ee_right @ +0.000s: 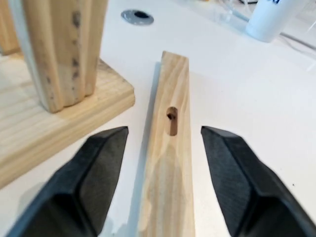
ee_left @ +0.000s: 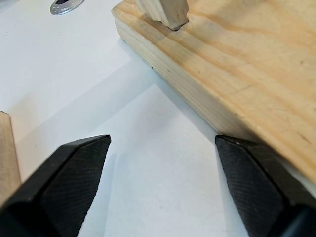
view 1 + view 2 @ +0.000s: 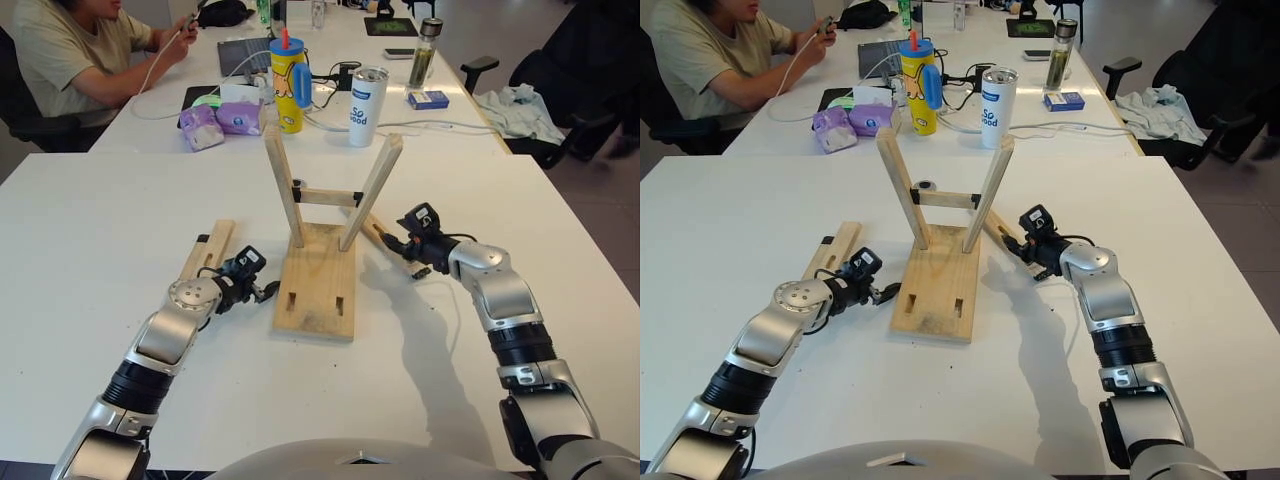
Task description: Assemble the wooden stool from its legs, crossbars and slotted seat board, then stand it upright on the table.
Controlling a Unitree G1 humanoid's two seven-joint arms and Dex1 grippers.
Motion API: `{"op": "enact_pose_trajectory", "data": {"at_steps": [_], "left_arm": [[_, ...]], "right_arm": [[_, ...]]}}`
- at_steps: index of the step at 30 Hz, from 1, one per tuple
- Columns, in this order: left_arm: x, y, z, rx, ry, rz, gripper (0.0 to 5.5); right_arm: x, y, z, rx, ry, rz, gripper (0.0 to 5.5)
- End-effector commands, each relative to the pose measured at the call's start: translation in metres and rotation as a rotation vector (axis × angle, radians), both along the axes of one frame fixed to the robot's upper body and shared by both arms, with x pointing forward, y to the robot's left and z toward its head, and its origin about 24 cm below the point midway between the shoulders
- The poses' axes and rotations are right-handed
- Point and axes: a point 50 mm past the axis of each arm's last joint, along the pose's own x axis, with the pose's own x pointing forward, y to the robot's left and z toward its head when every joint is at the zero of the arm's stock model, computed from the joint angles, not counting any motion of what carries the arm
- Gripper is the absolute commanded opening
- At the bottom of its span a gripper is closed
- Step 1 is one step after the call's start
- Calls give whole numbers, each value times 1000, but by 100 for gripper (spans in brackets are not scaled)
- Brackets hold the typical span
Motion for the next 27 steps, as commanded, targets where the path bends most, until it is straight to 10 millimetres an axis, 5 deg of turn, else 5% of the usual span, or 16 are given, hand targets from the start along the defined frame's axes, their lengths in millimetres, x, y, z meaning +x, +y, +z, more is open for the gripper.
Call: {"op": "enact_pose_trajectory", "data": {"at_steps": [1,9,16,27], "left_arm": [[-2,0,-11,12,49,13,396],[-2,-2,-10,-4,45,20,396],[-4,-2,-9,-17,38,34,396],[-8,1,3,-52,-76,136,396]], "right_arm": [[13,-12,-2,-45,51,-29,338],[13,-7,-16,9,204,2,338],[-1,-7,-28,45,267,-76,232],[-85,33,-14,258,400,-522,205]]}}
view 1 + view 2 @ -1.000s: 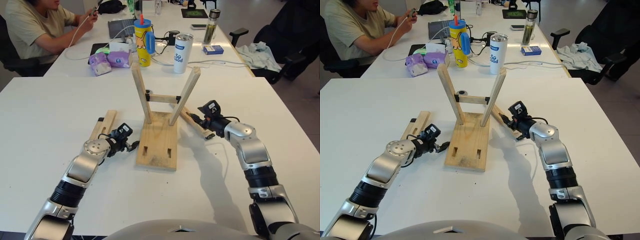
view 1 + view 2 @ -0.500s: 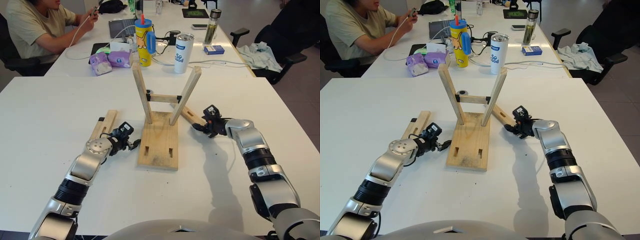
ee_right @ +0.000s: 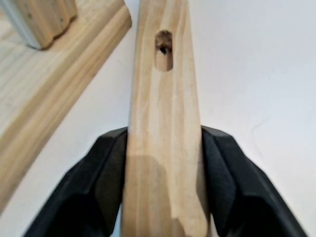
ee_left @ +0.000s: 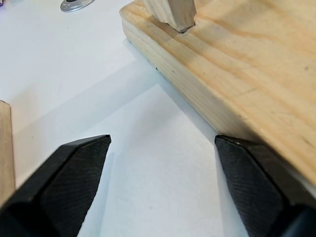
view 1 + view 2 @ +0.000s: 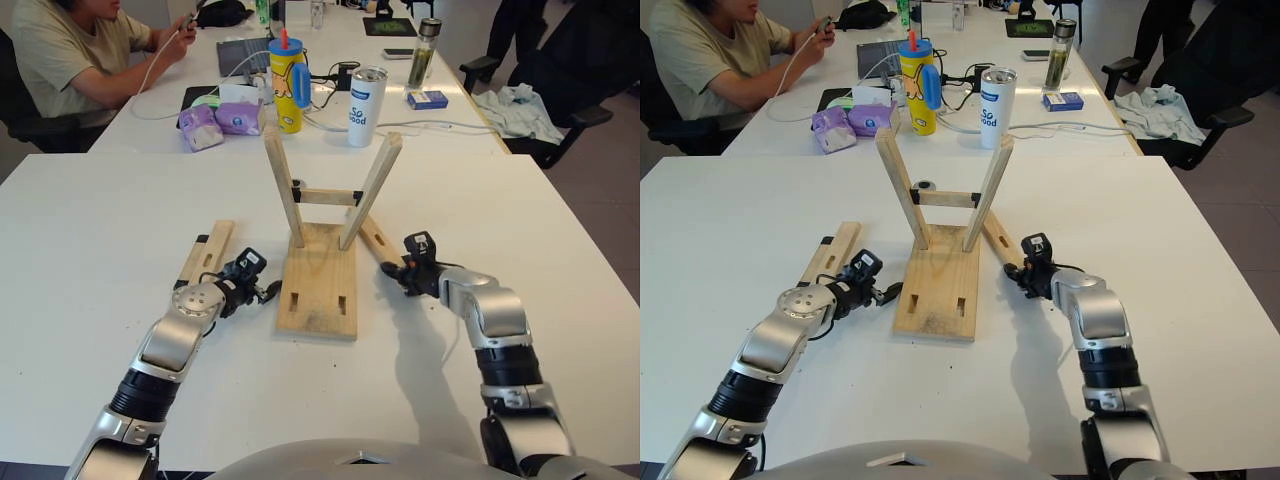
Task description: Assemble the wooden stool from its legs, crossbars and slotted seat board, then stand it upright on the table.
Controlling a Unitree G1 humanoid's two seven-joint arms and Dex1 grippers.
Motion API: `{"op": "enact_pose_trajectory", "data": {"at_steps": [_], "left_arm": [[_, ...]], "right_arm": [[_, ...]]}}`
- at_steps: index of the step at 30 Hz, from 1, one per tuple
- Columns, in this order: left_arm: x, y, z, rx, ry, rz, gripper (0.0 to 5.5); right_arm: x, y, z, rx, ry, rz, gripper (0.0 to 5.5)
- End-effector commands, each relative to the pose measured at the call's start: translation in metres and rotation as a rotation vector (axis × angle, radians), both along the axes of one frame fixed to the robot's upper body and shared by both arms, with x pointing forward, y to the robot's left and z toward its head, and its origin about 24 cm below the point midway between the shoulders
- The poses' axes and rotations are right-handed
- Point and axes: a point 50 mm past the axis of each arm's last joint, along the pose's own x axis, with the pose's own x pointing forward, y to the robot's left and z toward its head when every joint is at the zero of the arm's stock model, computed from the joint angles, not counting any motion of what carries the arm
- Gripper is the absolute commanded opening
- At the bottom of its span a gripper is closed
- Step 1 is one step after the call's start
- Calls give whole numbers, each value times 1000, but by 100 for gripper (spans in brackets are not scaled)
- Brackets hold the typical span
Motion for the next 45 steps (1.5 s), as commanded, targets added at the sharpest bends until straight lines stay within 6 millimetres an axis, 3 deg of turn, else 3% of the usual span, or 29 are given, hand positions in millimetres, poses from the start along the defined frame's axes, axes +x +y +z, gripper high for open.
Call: {"op": "enact_pose_trajectory", "data": {"at_steps": [1,6,9,10,14,18,21,28,33,42,45], "left_arm": [[2,6,11,-16,-97,101,396],[6,11,40,-78,-269,199,396],[8,20,58,-103,-369,273,396],[8,25,64,-108,-403,304,396],[5,50,83,-104,-462,398,396],[6,81,91,-70,-453,491,396],[8,107,85,-45,-380,506,396],[9,139,37,-106,-84,379,396],[10,148,23,-133,21,353,396],[6,137,11,-118,127,268,396],[4,138,2,-111,175,319,396]], "right_arm": [[-38,13,6,77,124,-211,205],[-54,27,17,81,149,-292,205],[-55,23,17,60,139,-306,205],[-54,23,18,68,121,-292,242],[-49,22,27,57,34,-260,301],[-43,18,34,25,-50,-249,312],[-41,12,36,16,-91,-275,312],[-25,8,50,94,-229,-299,312],[-17,4,54,103,-271,-310,312],[-15,0,50,91,-280,-319,312],[-16,0,50,84,-284,-321,312]]}}
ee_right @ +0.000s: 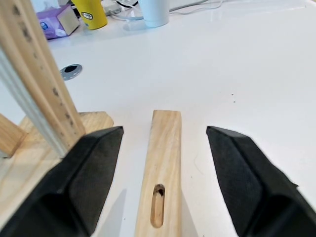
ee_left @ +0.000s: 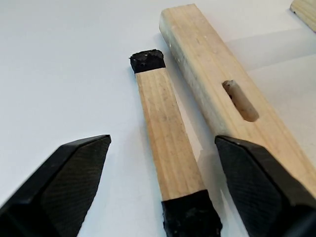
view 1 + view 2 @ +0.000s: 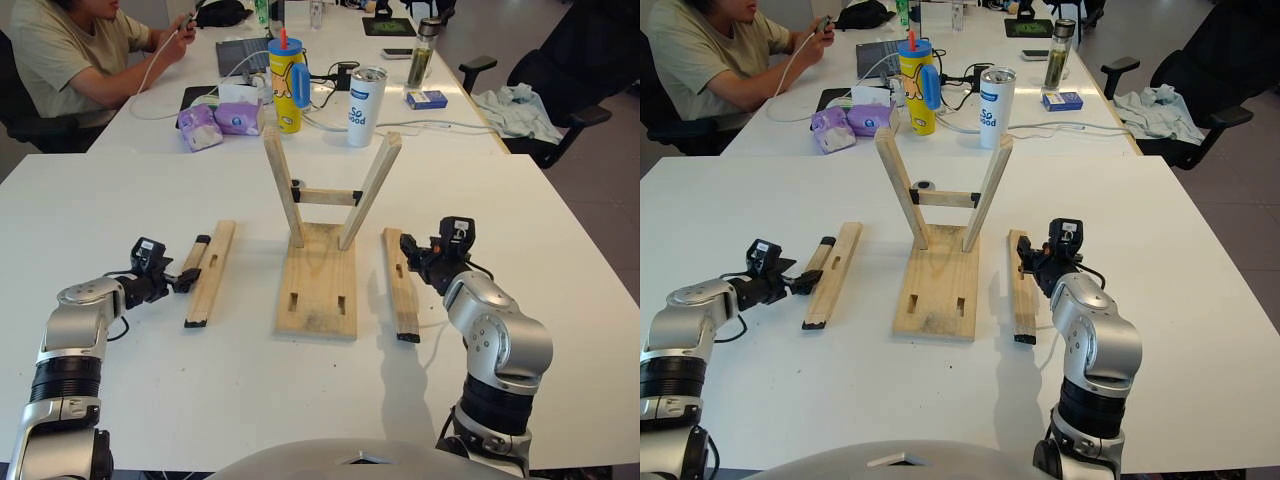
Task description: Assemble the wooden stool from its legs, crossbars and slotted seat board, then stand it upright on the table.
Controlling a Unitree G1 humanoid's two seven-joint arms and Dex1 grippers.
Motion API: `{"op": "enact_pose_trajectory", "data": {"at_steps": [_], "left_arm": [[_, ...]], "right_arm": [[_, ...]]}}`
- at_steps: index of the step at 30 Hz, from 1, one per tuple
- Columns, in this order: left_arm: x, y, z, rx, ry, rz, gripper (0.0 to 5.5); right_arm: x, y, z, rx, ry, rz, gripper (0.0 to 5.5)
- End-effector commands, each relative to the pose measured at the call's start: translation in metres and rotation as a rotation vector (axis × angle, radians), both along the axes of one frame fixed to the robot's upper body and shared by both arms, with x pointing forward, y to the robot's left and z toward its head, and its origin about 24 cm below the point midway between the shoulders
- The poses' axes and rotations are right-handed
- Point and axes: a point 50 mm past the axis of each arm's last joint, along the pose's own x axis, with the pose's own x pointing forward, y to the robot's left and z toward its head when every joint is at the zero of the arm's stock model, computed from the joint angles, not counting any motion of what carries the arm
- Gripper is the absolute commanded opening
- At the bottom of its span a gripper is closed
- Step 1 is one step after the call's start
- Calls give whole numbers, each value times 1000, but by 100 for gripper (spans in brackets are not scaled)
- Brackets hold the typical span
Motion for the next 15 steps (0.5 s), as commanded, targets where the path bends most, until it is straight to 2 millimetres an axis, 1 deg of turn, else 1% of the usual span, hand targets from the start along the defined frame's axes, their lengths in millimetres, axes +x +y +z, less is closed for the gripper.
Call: {"op": "enact_pose_trajectory", "data": {"at_steps": [1,3,10,13,15], "left_arm": [[-3,4,-7,25,62,70,376],[-5,0,-13,19,91,94,357],[-15,-14,-28,39,151,104,247],[-13,-17,-25,78,116,80,196],[-9,-21,-21,77,90,72,171]], "right_arm": [[0,0,-1,-12,-2,-4,318],[1,-1,-1,-36,-7,-8,318],[2,-11,5,-103,-69,-77,318],[4,-16,9,-151,-121,-113,318],[11,-20,13,-182,-135,-110,318]]}}
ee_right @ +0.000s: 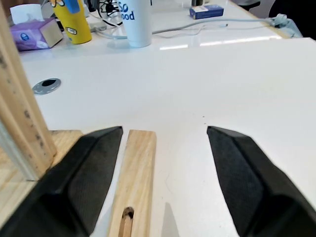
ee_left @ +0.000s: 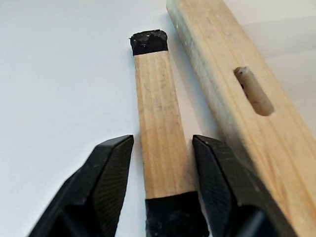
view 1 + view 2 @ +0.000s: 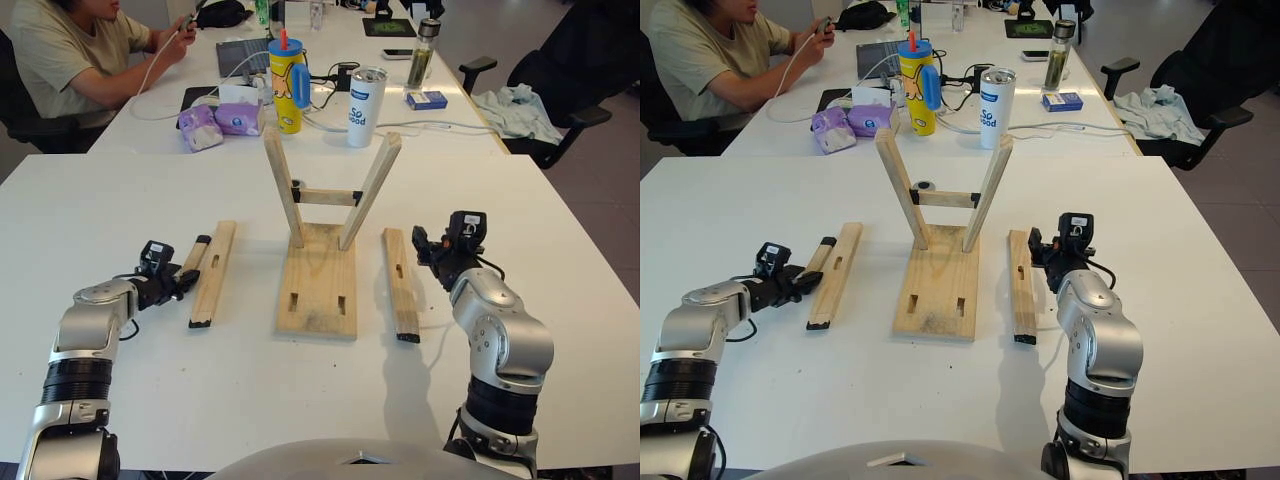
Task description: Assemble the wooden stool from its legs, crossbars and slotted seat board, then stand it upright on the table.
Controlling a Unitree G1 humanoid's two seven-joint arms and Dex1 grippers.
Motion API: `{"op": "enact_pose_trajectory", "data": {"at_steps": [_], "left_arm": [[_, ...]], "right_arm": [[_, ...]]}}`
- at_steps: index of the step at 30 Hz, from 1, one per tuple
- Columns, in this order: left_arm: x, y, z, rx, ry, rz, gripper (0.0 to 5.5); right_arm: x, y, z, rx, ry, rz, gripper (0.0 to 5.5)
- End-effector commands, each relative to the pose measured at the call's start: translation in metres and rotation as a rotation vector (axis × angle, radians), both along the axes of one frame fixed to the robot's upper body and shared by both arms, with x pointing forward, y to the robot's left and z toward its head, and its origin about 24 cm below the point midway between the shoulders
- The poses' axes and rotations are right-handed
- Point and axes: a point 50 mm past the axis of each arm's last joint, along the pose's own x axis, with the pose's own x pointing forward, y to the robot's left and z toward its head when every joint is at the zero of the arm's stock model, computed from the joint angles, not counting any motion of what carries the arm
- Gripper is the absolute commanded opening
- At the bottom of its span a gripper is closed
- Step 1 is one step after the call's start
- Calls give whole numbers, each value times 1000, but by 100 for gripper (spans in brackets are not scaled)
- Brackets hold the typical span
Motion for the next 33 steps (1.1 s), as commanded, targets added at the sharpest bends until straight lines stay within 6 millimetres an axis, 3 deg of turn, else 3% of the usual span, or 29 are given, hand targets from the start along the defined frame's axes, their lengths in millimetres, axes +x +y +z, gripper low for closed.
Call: {"op": "enact_pose_trajectory", "data": {"at_steps": [1,5,7,11,15,19,24,27,33], "left_arm": [[-6,-7,-14,20,59,-7,150],[3,-1,-10,57,17,22,131],[13,0,3,49,-89,45,131],[36,-15,67,-24,-513,51,131],[36,-43,130,-17,-859,-87,131],[28,-80,164,-13,-1034,-282,131],[21,-122,171,-99,-1061,-476,131],[19,-143,167,-145,-1042,-566,131],[17,-160,161,-150,-1022,-631,131]], "right_arm": [[11,-8,8,-54,-42,-10,318],[32,-24,31,-32,-140,9,318],[37,-28,41,9,-205,17,318],[41,-13,77,150,-430,137,318],[38,10,101,383,-533,362,318],[35,26,113,561,-552,542,318],[26,48,113,709,-464,775,318],[25,52,111,761,-421,800,318],[23,56,114,856,-402,821,318]]}}
